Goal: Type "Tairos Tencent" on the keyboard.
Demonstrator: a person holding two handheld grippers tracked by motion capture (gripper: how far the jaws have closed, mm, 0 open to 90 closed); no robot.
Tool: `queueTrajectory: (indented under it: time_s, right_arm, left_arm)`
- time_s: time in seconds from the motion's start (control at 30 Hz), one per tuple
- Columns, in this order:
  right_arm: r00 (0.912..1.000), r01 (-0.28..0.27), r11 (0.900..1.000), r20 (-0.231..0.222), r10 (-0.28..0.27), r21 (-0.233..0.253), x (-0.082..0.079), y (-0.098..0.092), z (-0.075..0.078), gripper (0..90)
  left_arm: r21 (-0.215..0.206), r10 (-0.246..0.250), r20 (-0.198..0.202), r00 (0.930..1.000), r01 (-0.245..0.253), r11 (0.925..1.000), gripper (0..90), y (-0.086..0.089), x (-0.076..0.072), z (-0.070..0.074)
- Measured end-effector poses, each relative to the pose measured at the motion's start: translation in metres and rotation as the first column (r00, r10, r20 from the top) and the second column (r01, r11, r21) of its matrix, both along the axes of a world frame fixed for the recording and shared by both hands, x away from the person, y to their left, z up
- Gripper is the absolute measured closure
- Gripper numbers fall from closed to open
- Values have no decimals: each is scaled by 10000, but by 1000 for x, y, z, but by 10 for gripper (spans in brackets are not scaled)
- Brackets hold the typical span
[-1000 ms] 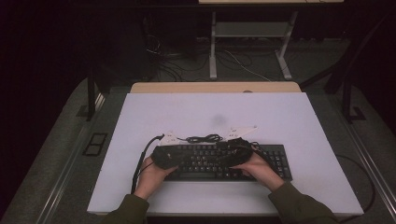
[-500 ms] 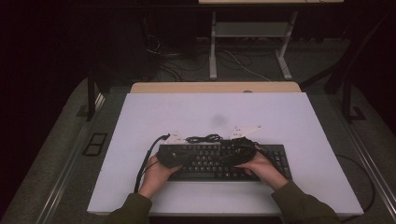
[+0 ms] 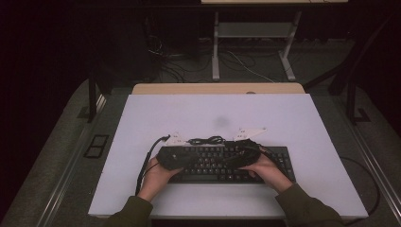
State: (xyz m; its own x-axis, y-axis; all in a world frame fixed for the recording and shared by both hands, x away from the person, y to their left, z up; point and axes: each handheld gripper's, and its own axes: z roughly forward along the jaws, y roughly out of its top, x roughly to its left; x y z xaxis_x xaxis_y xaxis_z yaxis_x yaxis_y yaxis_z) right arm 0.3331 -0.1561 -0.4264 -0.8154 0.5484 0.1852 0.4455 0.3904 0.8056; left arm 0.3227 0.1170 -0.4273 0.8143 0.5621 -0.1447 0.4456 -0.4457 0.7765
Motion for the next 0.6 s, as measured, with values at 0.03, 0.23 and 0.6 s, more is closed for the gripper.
queueTrajectory:
  time_s: [0.03, 0.23, 0.6]
  right_arm:
    - [10000, -2, 10000, 27, 2, -13, -1, -1, 1, 223]
    - [9995, 304, 9995, 130, -305, 103, -4, -13, 4, 209]
    - [9948, 799, 9968, 631, -804, 103, -20, -47, 6, 191]
  left_arm:
    - [-104, 25, 22, 10000, -25, 9999, 809, 1, -1, 1]
    - [-320, 41, 97, 9999, -38, 9995, 640, 9, -8, 7]
    - [-502, 312, 321, 9990, -296, 9983, 345, 33, -24, 11]
